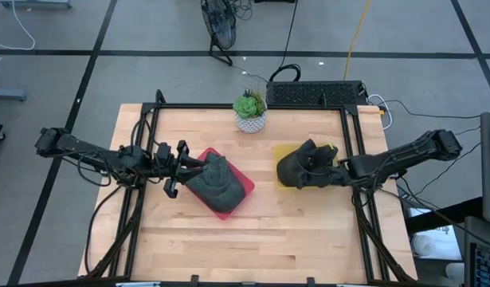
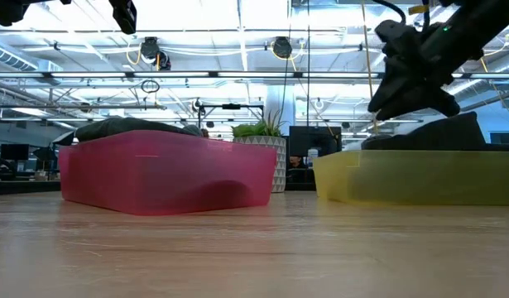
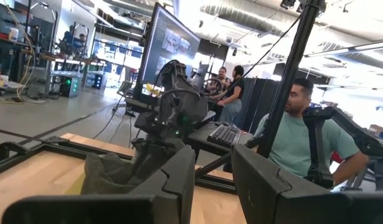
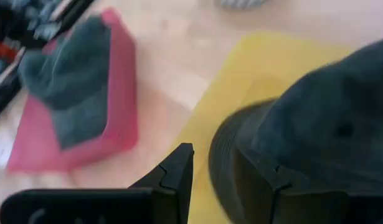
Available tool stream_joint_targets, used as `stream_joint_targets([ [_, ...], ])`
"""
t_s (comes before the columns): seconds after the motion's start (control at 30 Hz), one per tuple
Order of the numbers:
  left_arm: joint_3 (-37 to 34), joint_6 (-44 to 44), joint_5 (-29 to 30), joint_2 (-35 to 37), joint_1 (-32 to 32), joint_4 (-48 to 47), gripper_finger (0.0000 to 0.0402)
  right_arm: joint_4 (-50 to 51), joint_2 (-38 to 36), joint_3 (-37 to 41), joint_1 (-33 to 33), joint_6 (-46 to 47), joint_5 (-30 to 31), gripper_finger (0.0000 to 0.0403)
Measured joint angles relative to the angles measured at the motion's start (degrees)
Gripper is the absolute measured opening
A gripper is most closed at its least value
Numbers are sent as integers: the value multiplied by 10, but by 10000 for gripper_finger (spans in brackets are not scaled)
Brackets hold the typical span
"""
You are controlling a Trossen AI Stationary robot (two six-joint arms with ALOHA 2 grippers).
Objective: Pick & Place hat
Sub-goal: Put the black cap into the yellow bin
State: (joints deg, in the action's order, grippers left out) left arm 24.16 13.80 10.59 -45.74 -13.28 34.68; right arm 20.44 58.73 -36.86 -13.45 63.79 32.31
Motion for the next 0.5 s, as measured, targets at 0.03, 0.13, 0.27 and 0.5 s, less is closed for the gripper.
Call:
stream_joint_targets([
  [0.03,0,0,0,0,0,0,108,5,-6,0,0,-6,-19,96],
  [0.13,0,0,0,0,0,0,108,21,-24,0,0,-33,-51,91],
  [0.27,0,1,0,0,0,-1,108,21,-48,0,0,-159,-88,87],
  [0.5,0,-2,0,0,0,-2,108,31,-105,0,15,-272,-98,86],
])
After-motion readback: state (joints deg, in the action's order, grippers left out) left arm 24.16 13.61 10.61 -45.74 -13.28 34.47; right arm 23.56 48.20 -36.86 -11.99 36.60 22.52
